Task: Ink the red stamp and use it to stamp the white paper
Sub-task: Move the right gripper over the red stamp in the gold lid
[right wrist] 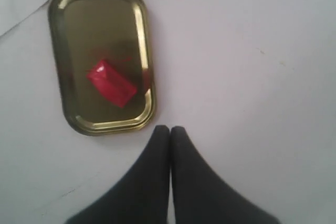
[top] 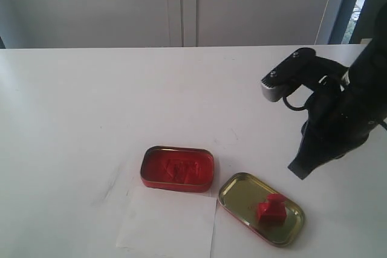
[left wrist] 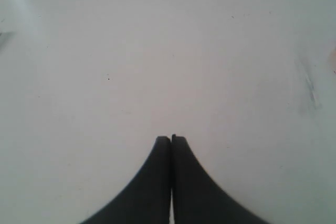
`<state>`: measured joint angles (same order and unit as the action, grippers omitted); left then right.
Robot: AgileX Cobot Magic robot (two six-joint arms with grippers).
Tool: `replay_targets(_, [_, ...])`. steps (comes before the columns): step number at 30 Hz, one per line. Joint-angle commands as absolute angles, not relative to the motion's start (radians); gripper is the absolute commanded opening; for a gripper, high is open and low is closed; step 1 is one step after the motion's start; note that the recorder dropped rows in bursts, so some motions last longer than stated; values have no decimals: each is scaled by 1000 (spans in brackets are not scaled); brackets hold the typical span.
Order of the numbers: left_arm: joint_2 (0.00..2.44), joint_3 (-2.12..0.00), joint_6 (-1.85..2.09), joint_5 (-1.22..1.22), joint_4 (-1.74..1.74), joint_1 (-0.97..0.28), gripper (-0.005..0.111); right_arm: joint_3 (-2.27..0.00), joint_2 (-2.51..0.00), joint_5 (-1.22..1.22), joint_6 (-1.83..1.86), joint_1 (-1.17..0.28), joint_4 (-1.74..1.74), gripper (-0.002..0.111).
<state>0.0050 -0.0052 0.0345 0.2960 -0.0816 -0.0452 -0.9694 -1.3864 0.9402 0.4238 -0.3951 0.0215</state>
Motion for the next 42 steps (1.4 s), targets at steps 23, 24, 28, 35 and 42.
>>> replay_targets(23, [0, 0, 33, 291, -85, -43, 0, -896, -1388, 920, 755, -487, 133, 0])
replay_targets(24, [0, 0, 33, 291, -85, -43, 0, -886, -1388, 912, 785, -487, 143, 0])
replay_targets(28, [0, 0, 33, 291, -85, -43, 0, -865, -1388, 887, 822, -487, 161, 0])
replay_targets(35, [0, 0, 33, 291, -85, -43, 0, -847, -1449, 859, 891, -487, 170, 22])
replay_targets(42, [0, 0, 33, 291, -85, -43, 0, -857, -1493, 859, 922, -487, 185, 33])
